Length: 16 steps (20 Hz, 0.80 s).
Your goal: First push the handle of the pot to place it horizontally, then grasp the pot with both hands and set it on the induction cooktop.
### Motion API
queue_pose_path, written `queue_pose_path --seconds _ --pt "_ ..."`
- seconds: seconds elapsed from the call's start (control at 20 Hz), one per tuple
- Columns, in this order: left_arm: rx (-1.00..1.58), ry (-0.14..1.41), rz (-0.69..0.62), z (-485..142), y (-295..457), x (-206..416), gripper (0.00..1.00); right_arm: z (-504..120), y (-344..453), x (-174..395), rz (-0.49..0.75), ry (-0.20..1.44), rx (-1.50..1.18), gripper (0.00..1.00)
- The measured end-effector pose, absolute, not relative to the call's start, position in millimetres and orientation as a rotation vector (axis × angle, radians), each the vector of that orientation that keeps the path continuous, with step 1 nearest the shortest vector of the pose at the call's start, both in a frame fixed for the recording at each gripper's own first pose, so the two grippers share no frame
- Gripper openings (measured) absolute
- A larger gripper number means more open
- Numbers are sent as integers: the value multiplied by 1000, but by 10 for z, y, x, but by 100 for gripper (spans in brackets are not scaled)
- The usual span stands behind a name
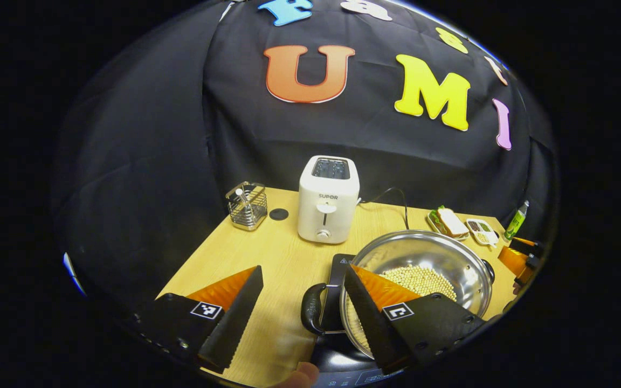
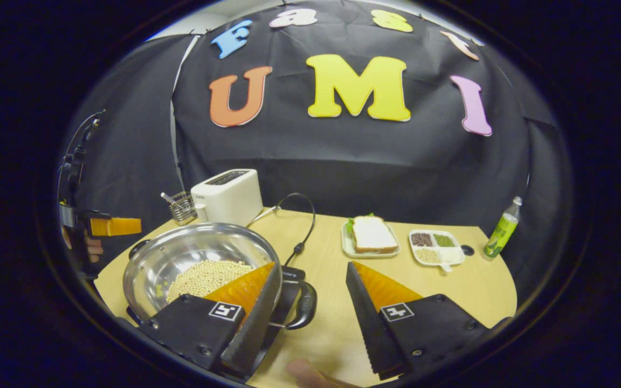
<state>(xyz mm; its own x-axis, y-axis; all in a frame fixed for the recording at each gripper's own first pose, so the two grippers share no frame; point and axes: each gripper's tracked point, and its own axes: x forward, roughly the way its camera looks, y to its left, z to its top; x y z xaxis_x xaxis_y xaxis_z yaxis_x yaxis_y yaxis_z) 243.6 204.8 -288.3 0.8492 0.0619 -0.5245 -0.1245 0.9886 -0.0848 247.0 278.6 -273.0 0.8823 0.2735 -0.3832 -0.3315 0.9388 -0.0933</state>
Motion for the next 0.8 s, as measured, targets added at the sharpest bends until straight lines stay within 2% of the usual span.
queue_pose_path --seconds 0.15,0.25,0.35,0.5,0.55,0.7,0.8 --pt "-109 506 91 -2658 1964 2291 96 -2467 2715 2240 310 322 -163 86" --pt "-88 469 84 -2452 1889 2160 96 -2285 2650 2077 306 286 -154 86" --pt "-70 421 71 -2214 1758 2059 96 -2093 2573 1909 303 255 -132 93" --pt "-54 347 58 -1895 1538 1920 96 -1789 2391 1707 289 198 -103 94" --pt "-57 324 50 -1795 1466 1859 96 -1698 2297 1647 273 182 -92 98" --pt "-64 248 27 -1440 1213 1650 96 -1394 2096 1419 266 131 -47 99" --pt "-69 197 16 -1217 1037 1509 96 -1218 1795 1281 215 99 -41 99"
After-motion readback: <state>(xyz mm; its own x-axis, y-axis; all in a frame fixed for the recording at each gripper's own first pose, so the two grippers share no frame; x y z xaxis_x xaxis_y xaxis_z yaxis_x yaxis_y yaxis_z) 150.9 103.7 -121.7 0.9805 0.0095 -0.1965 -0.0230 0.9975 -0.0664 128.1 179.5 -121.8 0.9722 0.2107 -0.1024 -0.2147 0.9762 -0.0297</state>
